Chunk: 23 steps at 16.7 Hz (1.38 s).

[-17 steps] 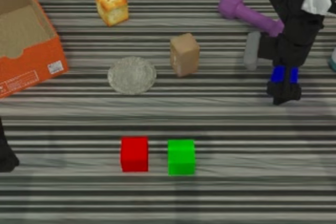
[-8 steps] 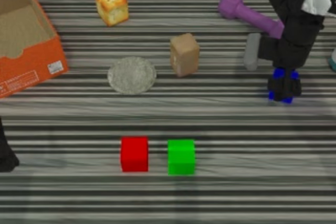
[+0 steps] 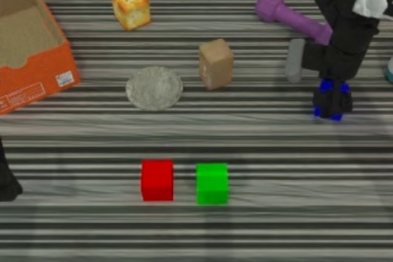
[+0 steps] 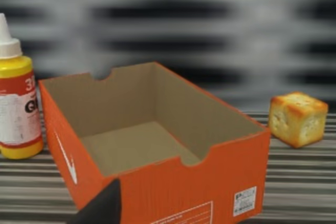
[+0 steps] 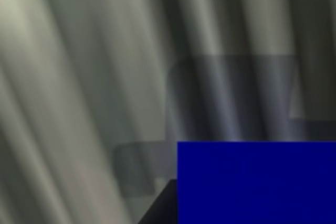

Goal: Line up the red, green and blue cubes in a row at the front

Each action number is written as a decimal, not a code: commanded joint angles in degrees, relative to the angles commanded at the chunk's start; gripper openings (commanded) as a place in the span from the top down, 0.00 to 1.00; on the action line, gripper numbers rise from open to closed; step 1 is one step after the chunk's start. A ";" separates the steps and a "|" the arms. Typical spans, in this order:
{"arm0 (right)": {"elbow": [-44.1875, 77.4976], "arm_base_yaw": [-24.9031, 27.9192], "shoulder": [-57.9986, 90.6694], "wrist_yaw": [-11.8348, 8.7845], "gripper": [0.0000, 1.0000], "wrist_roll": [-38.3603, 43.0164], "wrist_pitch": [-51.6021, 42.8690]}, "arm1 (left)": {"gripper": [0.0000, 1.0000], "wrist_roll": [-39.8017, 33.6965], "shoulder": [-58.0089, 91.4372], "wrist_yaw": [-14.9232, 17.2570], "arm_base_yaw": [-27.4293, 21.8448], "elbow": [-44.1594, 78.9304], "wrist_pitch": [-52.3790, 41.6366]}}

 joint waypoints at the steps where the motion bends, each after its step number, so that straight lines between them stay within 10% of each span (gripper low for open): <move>1: 0.19 0.02 -0.03 -0.01 1.00 -0.03 -0.19 | 0.00 0.00 0.00 0.00 0.00 0.00 0.00; 15: 9.67 0.97 -3.72 -0.06 1.00 0.30 -13.22 | 0.00 0.00 0.00 0.00 0.00 0.00 0.00; 23: -13.24 17.14 -19.76 -0.27 1.00 6.59 -7.13 | 0.00 0.00 0.00 0.00 0.00 0.00 0.00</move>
